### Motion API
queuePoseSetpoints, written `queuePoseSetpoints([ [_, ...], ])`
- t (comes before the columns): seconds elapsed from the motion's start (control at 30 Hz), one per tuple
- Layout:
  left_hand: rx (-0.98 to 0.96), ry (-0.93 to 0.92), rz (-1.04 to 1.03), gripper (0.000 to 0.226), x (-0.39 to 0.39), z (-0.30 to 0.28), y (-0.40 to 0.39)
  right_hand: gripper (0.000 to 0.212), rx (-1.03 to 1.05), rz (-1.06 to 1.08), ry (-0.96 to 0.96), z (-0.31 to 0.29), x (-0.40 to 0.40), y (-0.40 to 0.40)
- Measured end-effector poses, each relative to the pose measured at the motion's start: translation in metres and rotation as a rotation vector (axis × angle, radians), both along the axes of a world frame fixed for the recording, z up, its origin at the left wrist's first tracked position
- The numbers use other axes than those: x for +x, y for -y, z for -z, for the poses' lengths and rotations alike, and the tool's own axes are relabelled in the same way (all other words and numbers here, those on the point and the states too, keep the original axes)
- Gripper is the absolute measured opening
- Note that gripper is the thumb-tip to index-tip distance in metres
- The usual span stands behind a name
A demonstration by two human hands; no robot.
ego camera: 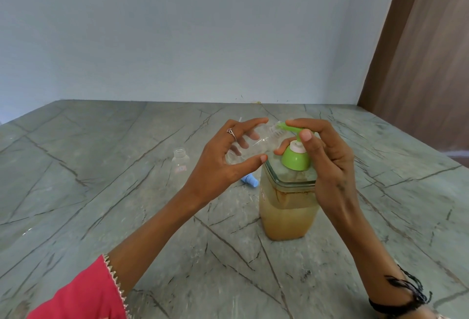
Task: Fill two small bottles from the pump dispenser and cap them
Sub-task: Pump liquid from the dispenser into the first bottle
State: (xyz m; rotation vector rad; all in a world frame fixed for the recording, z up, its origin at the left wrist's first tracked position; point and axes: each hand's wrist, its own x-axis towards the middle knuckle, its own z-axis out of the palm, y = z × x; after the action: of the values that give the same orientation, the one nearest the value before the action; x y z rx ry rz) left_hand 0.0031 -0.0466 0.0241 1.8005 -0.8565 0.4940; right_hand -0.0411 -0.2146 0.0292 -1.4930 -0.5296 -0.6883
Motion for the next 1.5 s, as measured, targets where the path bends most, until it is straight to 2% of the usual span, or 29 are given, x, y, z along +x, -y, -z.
queuePoseSetpoints([
  [0.13, 0.010, 0.005, -0.003, 0.048, 0.0000, 0.0020, -0.0004, 0.014, 0.034, 0.012, -0.020, -0.0022, -0.0007, -0.0025],
  [0.33, 0.042, 0.043, 0.005, 0.049, 0.0001, 0.0048, -0.0033, 0.024, 0.052, 0.030, -0.048, -0.0007, 0.0002, -0.0018],
  [0.7, 0.017, 0.020, -0.020, 0.046, 0.0004, 0.0002, -0.0002, 0.022, -0.004, 0.012, 0.003, 0.0012, -0.0018, -0.0006],
  [0.9, 0.042, 0.050, -0.025, 0.049, 0.0008, -0.0017, -0.0025, 0.009, 0.015, 0.055, -0.015, -0.0015, -0.0027, -0.0038],
  [1.07, 0.062, 0.047, -0.007, 0.049, -0.0008, 0.0007, -0.0039, 0.020, 0.043, 0.084, -0.037, -0.0006, -0.0023, -0.0039],
  [1.5, 0.038, 0.027, -0.034, 0.047, -0.0003, -0.0024, -0.0014, 0.023, 0.008, 0.047, 0.005, 0.0011, -0.0028, -0.0020],
])
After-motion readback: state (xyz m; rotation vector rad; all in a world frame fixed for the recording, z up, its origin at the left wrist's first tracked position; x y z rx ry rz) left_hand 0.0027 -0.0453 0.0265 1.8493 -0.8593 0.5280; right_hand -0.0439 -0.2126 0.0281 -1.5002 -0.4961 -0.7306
